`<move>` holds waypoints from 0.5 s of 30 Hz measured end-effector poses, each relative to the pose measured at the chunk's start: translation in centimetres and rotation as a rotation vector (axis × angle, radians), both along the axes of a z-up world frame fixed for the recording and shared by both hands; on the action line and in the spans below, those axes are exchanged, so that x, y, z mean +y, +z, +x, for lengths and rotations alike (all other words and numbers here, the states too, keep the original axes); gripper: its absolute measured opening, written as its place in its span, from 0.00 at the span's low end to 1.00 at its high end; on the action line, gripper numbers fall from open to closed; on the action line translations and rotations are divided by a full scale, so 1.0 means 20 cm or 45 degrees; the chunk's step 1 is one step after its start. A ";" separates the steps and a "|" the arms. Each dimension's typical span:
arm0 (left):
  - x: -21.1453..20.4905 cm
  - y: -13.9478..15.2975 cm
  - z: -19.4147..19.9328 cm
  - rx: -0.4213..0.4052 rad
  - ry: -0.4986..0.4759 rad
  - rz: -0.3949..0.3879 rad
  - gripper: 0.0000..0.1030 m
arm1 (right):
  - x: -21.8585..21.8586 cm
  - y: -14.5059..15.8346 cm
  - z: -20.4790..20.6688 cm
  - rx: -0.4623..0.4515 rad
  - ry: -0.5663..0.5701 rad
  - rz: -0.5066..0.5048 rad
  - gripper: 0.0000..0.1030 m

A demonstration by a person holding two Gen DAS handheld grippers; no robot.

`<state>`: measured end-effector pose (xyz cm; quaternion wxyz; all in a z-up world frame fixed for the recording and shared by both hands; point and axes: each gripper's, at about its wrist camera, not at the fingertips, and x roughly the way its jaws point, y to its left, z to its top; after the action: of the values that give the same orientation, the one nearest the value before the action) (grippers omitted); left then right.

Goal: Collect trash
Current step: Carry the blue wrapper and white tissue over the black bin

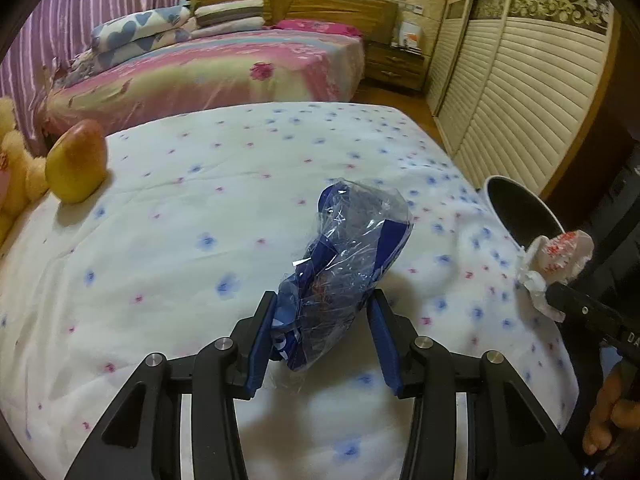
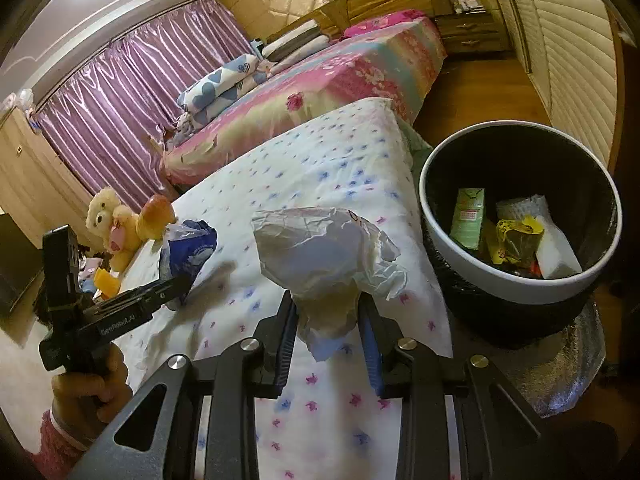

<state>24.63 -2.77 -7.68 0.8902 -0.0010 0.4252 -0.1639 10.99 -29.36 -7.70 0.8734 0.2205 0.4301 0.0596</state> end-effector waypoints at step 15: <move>-0.16 0.01 -0.03 0.005 -0.081 -0.003 0.43 | -0.01 -0.01 -0.03 -0.028 -0.043 -0.010 0.29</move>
<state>24.04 -5.96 -7.42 0.8836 0.0113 0.4266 -0.1926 10.38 -29.65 -7.84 0.8798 0.2236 0.4171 0.0454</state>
